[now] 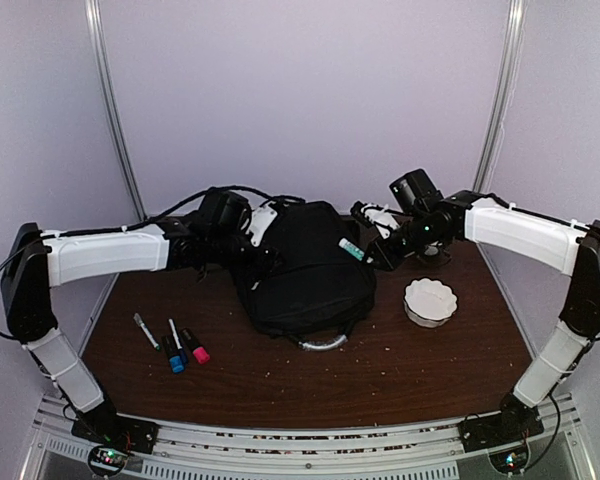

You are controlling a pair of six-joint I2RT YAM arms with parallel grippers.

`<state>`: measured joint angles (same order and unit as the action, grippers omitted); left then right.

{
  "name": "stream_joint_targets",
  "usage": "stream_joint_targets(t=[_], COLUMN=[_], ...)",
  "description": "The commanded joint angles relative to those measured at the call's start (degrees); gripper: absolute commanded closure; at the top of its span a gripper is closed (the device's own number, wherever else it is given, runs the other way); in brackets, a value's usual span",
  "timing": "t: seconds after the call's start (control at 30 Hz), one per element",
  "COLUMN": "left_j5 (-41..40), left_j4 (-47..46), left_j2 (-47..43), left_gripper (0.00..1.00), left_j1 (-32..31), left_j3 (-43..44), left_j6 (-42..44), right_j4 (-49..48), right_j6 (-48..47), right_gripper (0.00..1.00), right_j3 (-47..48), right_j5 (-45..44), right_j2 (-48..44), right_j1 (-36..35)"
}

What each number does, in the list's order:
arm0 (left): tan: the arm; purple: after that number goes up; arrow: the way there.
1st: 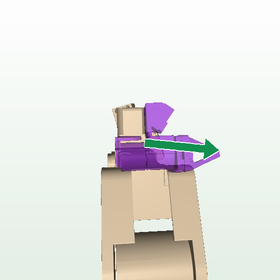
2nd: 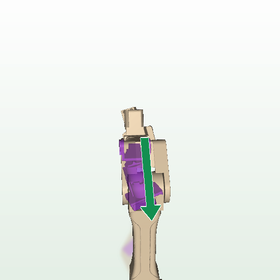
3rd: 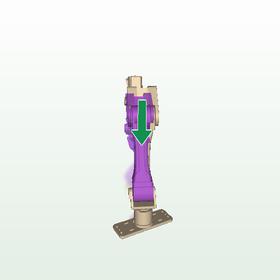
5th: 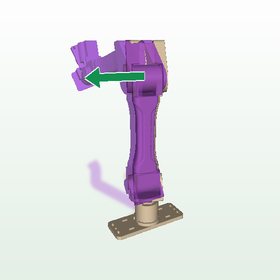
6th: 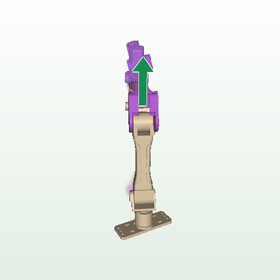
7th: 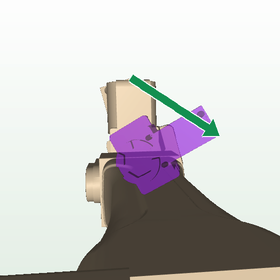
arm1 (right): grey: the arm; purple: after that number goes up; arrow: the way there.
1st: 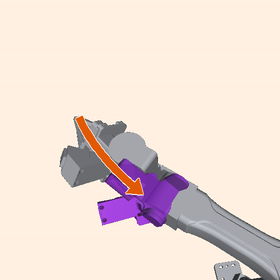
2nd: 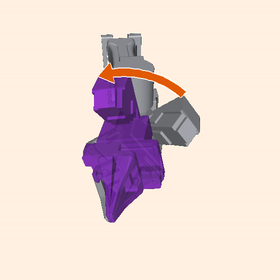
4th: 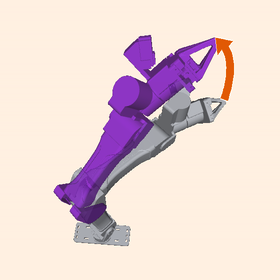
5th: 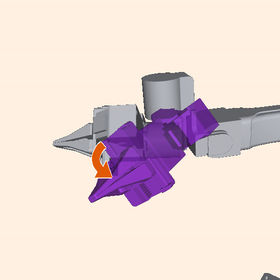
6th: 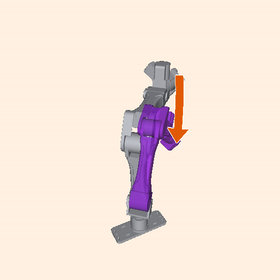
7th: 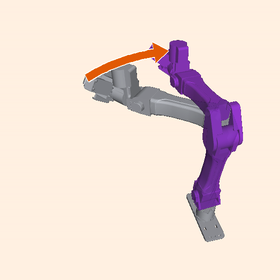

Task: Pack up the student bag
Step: Pick up the upper front pocket of the student bag.

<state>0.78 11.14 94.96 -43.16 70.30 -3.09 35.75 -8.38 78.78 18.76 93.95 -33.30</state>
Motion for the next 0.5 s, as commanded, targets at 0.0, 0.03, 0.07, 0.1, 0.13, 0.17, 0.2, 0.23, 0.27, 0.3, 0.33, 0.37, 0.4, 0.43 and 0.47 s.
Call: stream_joint_targets(t=[0.0, 0.03, 0.07, 0.1, 0.13, 0.17, 0.2, 0.23, 0.27, 0.3, 0.33, 0.37, 0.4, 0.43, 0.47], left_j5=[2.7, 2.7, 2.8, 3.0, 3.3, 3.5, 3.7, 3.9, 4.3, 4.4, 4.2, 3.9, 3.1, 1.8, 0.0], left_j4=[7.3, 8.6, 9.5, 10.2, 10.7, 11.0, 11.3, 11.6, 12.4, 14.3, 16.6, 18.5, 19.8, 20.4, 20.5], left_j2=[7.6, 9.1, 10.5, 11.7, 12.7, 13.6, 14.5, 15.3, 16.3, 17.6, 19.2, 20.6, 21.7, 22.5, 23.0], left_gripper=[0.43, 0.44, 0.45, 0.45, 0.46, 0.47, 0.47, 0.48, 0.48, 0.47, 0.48, 0.47, 0.47, 0.47, 0.47], left_j1=[-0.3, -0.4, -0.5, -0.5, -0.5, -0.6, -0.7, -0.8, -1.0, -1.1, -1.2, -1.3, -1.5, -1.7, -1.9], left_j3=[8.8, 10.6, 12.1, 13.4, 14.6, 15.6, 16.6, 17.6, 19.0, 20.7, 23.1, 25.1, 26.5, 27.2, 27.6], left_j6=[9.7, 11.0, 11.9, 12.6, 13.1, 13.5, 14.0, 14.5, 14.9, 15.4, 15.8, 16.4, 17.0, 17.3, 17.3], right_j4=[-4.3, -5.3, -6.1, -6.9, -7.4, -7.5, -7.3, -7.1, -7.0, -7.0, -7.0, -7.0, -7.0, -7.1, -7.2], right_j6=[-1.4, -1.3, -1.2, -1.2, -0.9, -0.9, -0.9, -0.9, -0.9, -0.9, -0.9, -0.9, -0.9, -1.0, -1.0], right_gripper=[0.93, 0.93, 0.93, 0.93, 0.93, 0.93, 0.93, 0.94, 0.94, 0.94, 0.94, 0.94, 0.94, 0.94, 0.94], right_j3=[-5.6, -7.1, -8.3, -9.3, -9.8, -9.8, -9.5, -9.2, -8.8, -8.7, -8.6, -8.8, -9.0, -9.2, -9.5], right_j5=[1.4, 1.6, 1.9, 2.2, 2.4, 2.6, 2.7, 2.7, 2.6, 2.6, 2.7, 2.6, 2.5, 2.5, 2.5], right_j2=[-6.0, -6.9, -7.6, -8.1, -8.4, -8.4, -8.2, -7.9, -7.7, -7.6, -7.6, -7.7, -7.8, -7.9, -8.0], right_j1=[1.8, 2.3, 2.8, 3.1, 3.4, 3.6, 3.8, 3.9, 4.0, 4.0, 3.9, 4.0, 4.0, 4.0, 4.1])
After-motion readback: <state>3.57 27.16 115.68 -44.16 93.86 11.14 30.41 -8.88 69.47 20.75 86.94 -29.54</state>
